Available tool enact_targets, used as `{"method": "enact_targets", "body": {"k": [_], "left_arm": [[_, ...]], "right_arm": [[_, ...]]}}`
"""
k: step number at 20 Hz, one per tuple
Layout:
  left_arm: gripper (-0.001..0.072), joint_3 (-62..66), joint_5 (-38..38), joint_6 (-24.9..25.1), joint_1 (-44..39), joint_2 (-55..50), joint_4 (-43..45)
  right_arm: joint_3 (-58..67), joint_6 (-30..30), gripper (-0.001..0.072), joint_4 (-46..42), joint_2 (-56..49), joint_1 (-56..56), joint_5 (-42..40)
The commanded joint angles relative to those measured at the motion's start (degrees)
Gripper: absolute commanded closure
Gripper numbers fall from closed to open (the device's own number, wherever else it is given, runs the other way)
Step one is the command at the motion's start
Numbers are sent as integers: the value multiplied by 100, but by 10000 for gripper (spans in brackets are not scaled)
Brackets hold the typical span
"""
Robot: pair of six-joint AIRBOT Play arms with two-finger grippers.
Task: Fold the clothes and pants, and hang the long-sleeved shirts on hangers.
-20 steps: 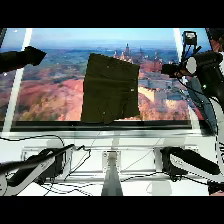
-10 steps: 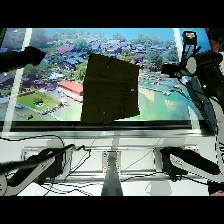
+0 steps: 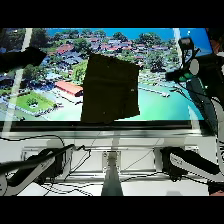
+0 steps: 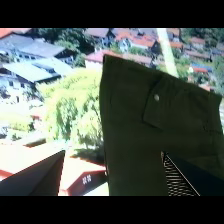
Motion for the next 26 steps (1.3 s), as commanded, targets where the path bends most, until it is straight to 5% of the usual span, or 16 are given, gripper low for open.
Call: {"method": "enact_targets", "body": {"k": [1, 3, 5, 7, 8, 16, 20, 21, 22, 26], "left_arm": [[23, -35, -549, 0, 0, 0, 271], [23, -44, -741, 2, 0, 0, 566], [23, -50, -763, -7, 0, 0, 1281], [23, -153, -852, -22, 2, 0, 1823], [23, -293, -933, -20, 2, 0, 1945], [24, -2975, -1244, 293, 0, 2, 1178], [24, -4116, -264, 330, 0, 0, 415], [25, -4306, -55, 332, -2, 0, 216], [26, -4489, 94, 334, -2, 0, 11], [158, -4959, 334, 549, -20, 0, -503]], "right_arm": [[-1084, -1707, 678, 1681, 2, -761, 310], [-2006, -3042, 678, 3866, 2, -1110, 269], [-2741, -3353, 661, 5316, 2, -1132, -33], [-3222, -3110, 242, 6092, -11, -1036, -544], [-3338, -2940, 220, 6227, -55, -944, -691], [-3373, -3014, 225, 7180, -1086, -339, -988], [-3373, -3281, 443, 7173, -1086, -337, -1084], [-3373, -3318, 619, 7171, -1086, -337, -1088], [-3373, -3318, 676, 7171, -1086, -337, -1091], [-3373, -3316, 676, 7169, -1086, -337, -1204]]}}
